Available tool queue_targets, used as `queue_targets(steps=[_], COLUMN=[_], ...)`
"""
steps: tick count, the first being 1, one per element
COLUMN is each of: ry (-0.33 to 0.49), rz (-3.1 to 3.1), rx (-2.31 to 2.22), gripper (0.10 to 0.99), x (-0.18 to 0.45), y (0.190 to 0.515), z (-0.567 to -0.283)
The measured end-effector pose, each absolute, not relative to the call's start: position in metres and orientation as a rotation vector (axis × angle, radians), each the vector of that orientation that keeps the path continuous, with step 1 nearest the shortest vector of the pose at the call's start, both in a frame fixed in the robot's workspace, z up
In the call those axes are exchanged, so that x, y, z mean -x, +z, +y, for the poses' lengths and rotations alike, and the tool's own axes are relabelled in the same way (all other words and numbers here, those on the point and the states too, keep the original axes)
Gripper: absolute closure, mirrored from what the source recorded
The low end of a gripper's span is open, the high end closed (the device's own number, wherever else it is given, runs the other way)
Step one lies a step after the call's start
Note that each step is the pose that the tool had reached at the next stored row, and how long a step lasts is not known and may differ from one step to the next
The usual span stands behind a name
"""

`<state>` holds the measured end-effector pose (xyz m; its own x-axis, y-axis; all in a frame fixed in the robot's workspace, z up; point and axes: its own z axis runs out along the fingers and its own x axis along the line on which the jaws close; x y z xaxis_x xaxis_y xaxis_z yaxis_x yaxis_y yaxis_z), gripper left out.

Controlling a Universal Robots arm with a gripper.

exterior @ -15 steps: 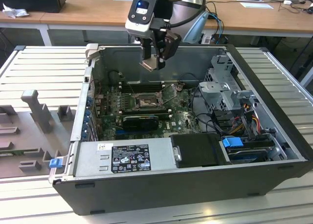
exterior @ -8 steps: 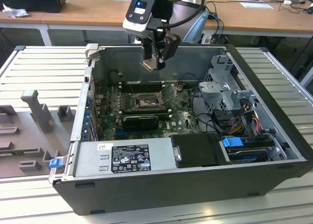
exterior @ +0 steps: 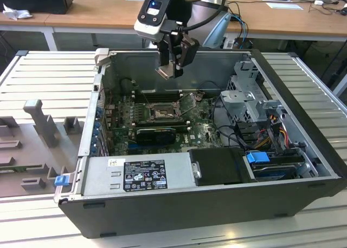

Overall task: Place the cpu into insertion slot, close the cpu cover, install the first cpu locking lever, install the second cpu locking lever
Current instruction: 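Place the cpu into insertion slot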

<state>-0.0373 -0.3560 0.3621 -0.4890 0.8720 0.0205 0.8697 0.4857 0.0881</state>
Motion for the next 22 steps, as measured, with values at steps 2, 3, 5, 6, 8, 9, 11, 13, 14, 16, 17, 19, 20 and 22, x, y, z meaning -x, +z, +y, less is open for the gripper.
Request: queue_targets(steps=[2,3,5,6,8,9,11,13,14,16,17,19,20,22], ry=[0.134,0.134,0.134,0.134,0.134,0.134,0.133,0.133,0.133,0.133,0.133,0.133,0.132,0.132], rz=[2.678,2.674,2.667,2.662,2.655,2.651,2.644,2.637,2.634,2.624,2.618,2.611,2.604,2.598], rx=[-1.585,-1.591,-1.602,-1.610,-1.621,-1.627,-1.638,-1.648,-1.653,-1.668,-1.676,-1.686,-1.696,-1.706], gripper=[0.557,0.557,0.557,0.557,0.557,0.557,0.557,0.557,0.557,0.557,0.557,0.557,0.557,0.557], x=[0.0373,0.0373,0.0373,0.0373,0.0373,0.0373,0.0373,0.0373,0.0373,0.0373,0.0373,0.0373,0.0373,0.0373], y=[0.3621,0.3620,0.3620,0.3620,0.3619,0.3619,0.3618,0.3618,0.3618,0.3617,0.3617,0.3617,0.3617,0.3616], z=[-0.3560,-0.3560,-0.3560,-0.3560,-0.3560,-0.3560,-0.3560,-0.3560,-0.3560,-0.3560,-0.3560,-0.3560,-0.3560,-0.3560])
